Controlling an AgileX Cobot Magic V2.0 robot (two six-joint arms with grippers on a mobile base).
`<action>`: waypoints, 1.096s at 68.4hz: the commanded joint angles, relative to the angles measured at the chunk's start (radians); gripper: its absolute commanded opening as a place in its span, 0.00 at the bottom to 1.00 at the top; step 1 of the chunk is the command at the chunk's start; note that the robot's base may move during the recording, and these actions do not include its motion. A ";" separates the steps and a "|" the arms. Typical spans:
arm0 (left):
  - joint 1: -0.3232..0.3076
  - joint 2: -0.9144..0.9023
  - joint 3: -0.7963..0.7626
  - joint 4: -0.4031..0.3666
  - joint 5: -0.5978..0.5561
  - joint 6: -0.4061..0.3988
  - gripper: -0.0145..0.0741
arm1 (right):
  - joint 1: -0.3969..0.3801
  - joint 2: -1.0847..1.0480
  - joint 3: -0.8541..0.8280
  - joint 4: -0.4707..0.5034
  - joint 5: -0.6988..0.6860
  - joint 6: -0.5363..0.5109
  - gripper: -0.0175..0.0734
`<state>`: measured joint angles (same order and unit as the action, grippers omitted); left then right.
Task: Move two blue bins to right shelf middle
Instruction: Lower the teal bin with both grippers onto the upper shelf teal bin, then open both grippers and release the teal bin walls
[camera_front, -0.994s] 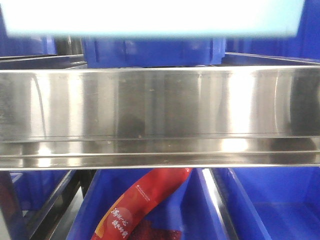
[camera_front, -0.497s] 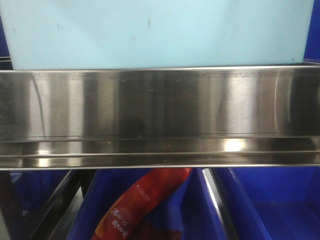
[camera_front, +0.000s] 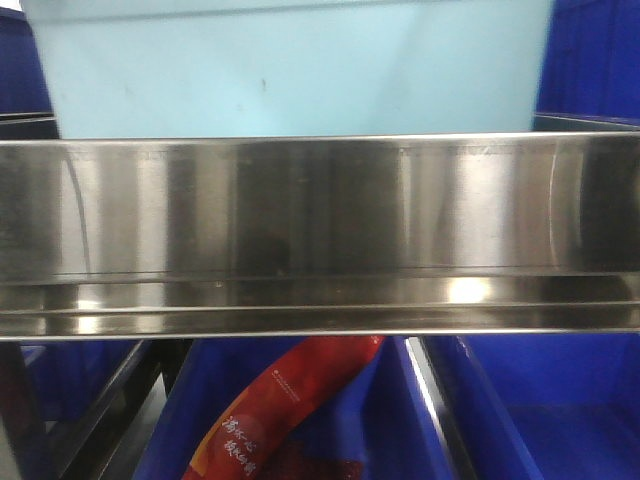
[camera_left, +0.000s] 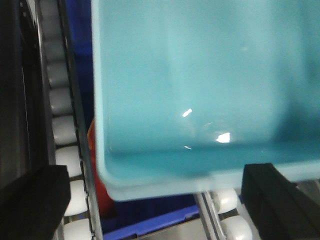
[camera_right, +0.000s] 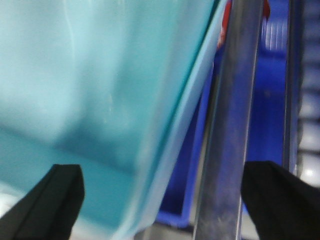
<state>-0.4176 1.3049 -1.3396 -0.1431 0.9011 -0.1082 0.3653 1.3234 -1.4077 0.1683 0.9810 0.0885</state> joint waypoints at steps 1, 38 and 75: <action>0.001 -0.062 -0.020 0.016 0.001 0.002 0.82 | -0.005 -0.052 -0.019 -0.007 -0.036 -0.010 0.69; 0.001 -0.540 0.305 0.203 -0.172 0.000 0.04 | -0.005 -0.459 0.400 -0.168 -0.258 -0.008 0.02; 0.001 -1.055 0.974 0.189 -0.740 0.000 0.04 | -0.005 -0.994 1.049 -0.200 -0.649 -0.008 0.02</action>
<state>-0.4176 0.3092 -0.4264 0.0515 0.2609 -0.1059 0.3653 0.3989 -0.3950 -0.0171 0.4070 0.0867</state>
